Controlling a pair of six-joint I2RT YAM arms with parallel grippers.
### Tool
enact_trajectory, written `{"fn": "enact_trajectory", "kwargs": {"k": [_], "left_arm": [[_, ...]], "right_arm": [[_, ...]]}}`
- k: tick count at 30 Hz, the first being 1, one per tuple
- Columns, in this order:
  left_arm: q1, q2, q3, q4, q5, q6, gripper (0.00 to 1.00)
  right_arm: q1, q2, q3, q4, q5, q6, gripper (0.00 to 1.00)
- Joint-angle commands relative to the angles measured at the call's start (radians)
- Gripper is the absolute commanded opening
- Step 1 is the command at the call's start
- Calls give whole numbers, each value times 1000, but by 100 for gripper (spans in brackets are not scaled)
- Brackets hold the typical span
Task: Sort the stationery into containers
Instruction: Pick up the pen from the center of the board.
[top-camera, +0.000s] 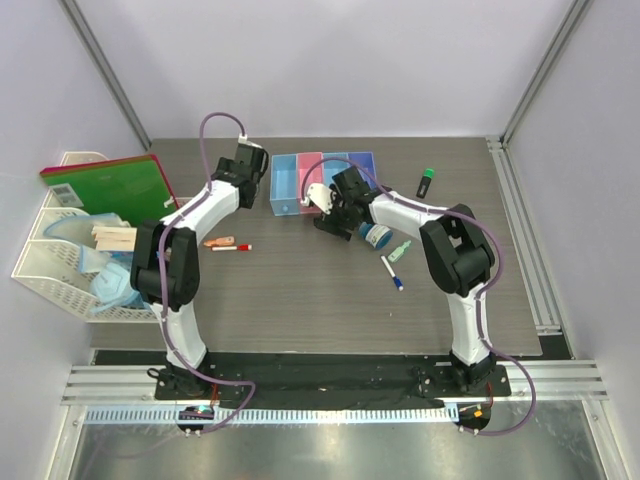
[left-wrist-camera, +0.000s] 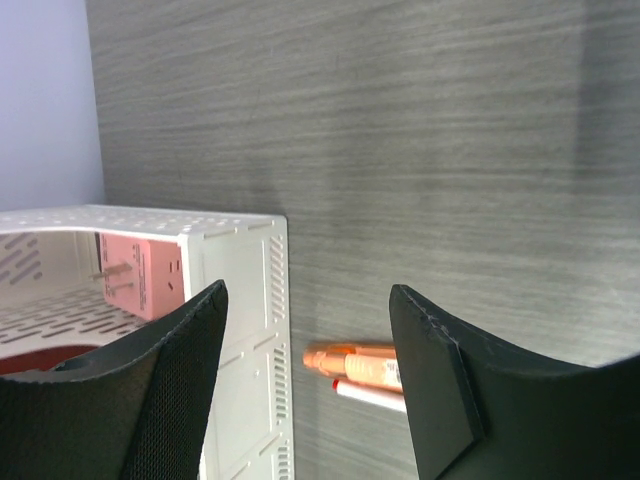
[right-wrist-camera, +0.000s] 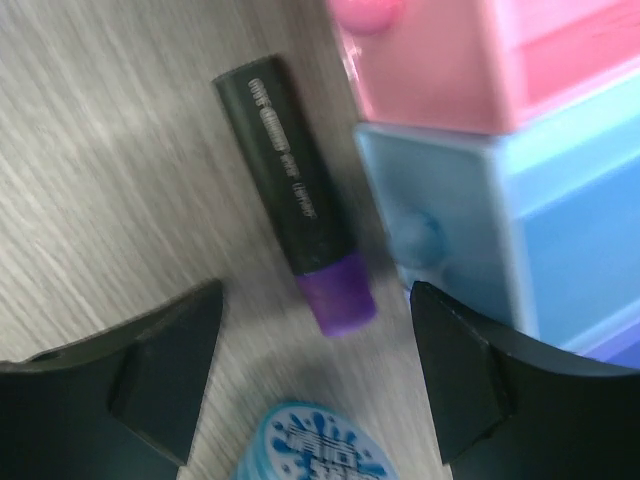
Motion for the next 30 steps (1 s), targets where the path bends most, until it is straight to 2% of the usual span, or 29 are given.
{"fn": "enact_trajectory", "kwargs": {"k": [1, 6, 9, 14, 17, 20, 21, 24, 29, 30], "left_arm": [[13, -104, -33, 35, 18, 3, 67], [15, -148, -79, 27, 33, -4, 67], [15, -163, -95, 14, 37, -13, 67], [16, -202, -130, 18, 29, -11, 67], [16, -220, -145, 18, 33, -14, 67], [16, -226, -149, 7, 38, -14, 67], [16, -228, -149, 4, 41, -14, 67], [16, -236, -152, -5, 76, -10, 66], [16, -252, -172, -14, 220, 1, 67], [16, -259, -176, -16, 300, 1, 68]], "right_arm": [[1, 38, 34, -24, -22, -49, 81], [-3, 77, 68, -41, -52, -55, 78], [-5, 97, 103, -92, -92, -59, 68], [-6, 147, 143, -213, -143, -93, 59], [-8, 169, 160, -270, -161, -105, 50], [-5, 178, 174, -329, -198, -112, 35], [-3, 176, 174, -342, -203, -112, 25], [1, 148, 154, -368, -209, -104, 11], [4, 42, 65, -313, -177, -61, 9], [7, -10, 45, -288, -160, -34, 9]]}}
